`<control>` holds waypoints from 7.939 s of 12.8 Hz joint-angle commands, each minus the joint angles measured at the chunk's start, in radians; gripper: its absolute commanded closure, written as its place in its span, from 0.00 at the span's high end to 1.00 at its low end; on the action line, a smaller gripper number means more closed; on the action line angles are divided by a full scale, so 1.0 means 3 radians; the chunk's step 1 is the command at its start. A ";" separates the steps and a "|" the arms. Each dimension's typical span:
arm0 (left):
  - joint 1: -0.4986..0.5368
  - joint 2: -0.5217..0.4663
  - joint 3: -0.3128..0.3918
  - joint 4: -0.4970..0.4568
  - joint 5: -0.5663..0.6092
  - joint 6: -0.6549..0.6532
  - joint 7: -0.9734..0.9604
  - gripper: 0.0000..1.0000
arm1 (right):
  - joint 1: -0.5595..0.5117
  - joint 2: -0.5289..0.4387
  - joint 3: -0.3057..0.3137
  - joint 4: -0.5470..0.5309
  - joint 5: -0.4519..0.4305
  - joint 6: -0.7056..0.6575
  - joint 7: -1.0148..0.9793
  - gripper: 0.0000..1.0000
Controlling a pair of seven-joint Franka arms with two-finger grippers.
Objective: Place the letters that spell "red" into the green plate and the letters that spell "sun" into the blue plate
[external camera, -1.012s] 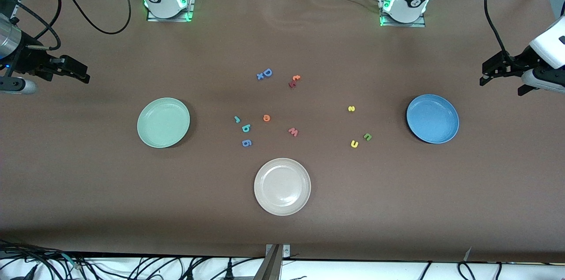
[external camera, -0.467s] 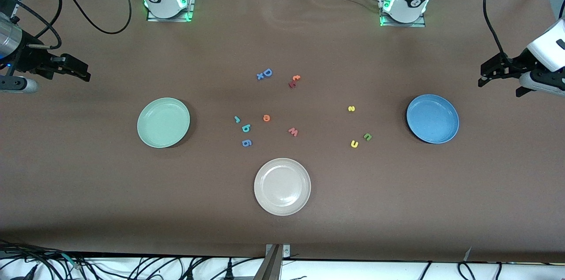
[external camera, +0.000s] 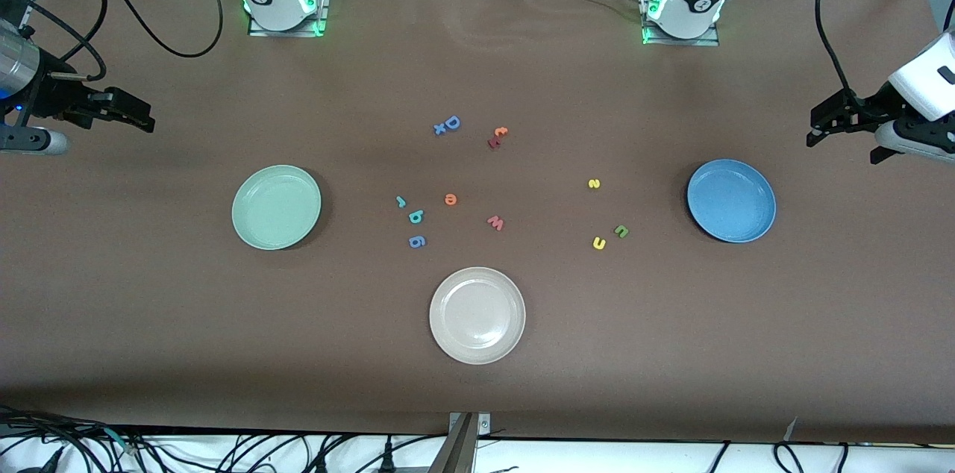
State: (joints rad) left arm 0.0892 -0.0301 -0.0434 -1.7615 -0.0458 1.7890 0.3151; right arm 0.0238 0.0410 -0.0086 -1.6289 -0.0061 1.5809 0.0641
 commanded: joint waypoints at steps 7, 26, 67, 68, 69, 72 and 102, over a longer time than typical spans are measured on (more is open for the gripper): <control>-0.0006 0.0013 -0.0019 0.0043 0.0091 -0.0017 -0.0038 1.00 | -0.0038 -0.0014 0.0014 0.0051 -0.0005 -0.0085 -0.0076 1.00; -0.0006 0.0013 -0.0009 0.0043 0.0086 -0.0011 -0.0033 1.00 | -0.0038 -0.0014 0.0019 0.0051 -0.0005 -0.0085 -0.0071 1.00; -0.0006 0.0013 -0.0009 0.0048 0.0040 -0.0011 -0.0038 1.00 | 0.1275 0.0849 0.0034 0.0056 0.0010 0.0717 0.1386 1.00; -0.0006 0.0013 -0.0009 0.0043 0.0040 -0.0011 -0.0033 1.00 | 0.1382 0.0977 0.0034 0.0051 0.0015 0.0844 0.1397 1.00; -0.0006 0.0008 -0.0009 0.0043 0.0035 -0.0011 -0.0013 1.00 | 0.1464 0.1099 0.0034 0.0051 0.0041 0.0957 0.1432 1.00; -0.0001 0.0003 -0.0009 0.0012 0.0035 -0.0017 0.0013 1.00 | 0.1699 0.1361 0.0034 0.0051 0.0097 0.1243 0.1509 1.00; -0.0844 0.1578 -0.0280 -0.0617 0.0086 0.1783 0.0797 0.85 | 0.2385 0.2471 0.0029 0.0081 0.0041 0.2881 0.2752 0.13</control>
State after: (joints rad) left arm -0.1517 0.4327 -0.1353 -1.9415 -0.0267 2.3103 0.5916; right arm 0.7208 0.7671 0.0065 -1.6187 0.0059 2.4461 0.8929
